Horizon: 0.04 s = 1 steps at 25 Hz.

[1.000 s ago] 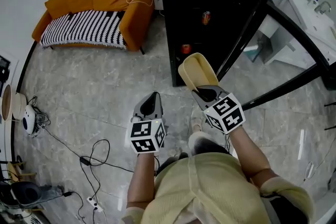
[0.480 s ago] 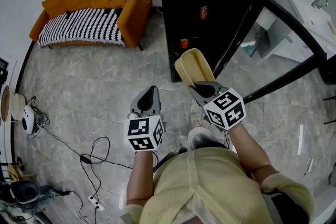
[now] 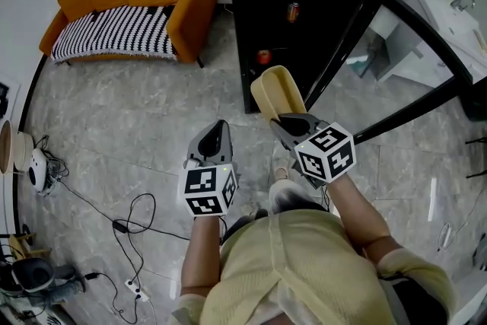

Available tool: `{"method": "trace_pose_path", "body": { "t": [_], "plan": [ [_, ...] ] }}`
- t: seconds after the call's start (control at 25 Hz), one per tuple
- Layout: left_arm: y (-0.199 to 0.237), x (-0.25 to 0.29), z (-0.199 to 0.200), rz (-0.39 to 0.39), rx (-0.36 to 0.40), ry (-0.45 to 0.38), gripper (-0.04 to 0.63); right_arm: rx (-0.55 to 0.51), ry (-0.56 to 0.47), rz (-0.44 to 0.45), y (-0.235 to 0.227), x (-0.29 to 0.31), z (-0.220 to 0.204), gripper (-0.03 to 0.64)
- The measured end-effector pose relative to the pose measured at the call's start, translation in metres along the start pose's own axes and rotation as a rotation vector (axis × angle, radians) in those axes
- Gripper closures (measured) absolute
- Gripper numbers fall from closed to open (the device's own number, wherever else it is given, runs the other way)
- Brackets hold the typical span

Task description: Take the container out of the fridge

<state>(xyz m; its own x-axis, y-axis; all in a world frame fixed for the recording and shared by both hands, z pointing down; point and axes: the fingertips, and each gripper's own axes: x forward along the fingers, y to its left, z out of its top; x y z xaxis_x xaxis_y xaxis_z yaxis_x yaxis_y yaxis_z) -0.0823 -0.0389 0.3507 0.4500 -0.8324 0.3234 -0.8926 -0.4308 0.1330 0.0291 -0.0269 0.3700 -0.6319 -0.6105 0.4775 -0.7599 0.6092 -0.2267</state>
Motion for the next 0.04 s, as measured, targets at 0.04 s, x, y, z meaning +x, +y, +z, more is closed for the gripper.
{"method": "trace_pose_path", "body": {
  "t": [0.04],
  "plan": [
    [0.0000,0.0008,0.0005,0.001,0.000,0.000,0.575,0.011,-0.005,0.004,-0.0005,0.0002,0.0011,0.580]
  ]
}}
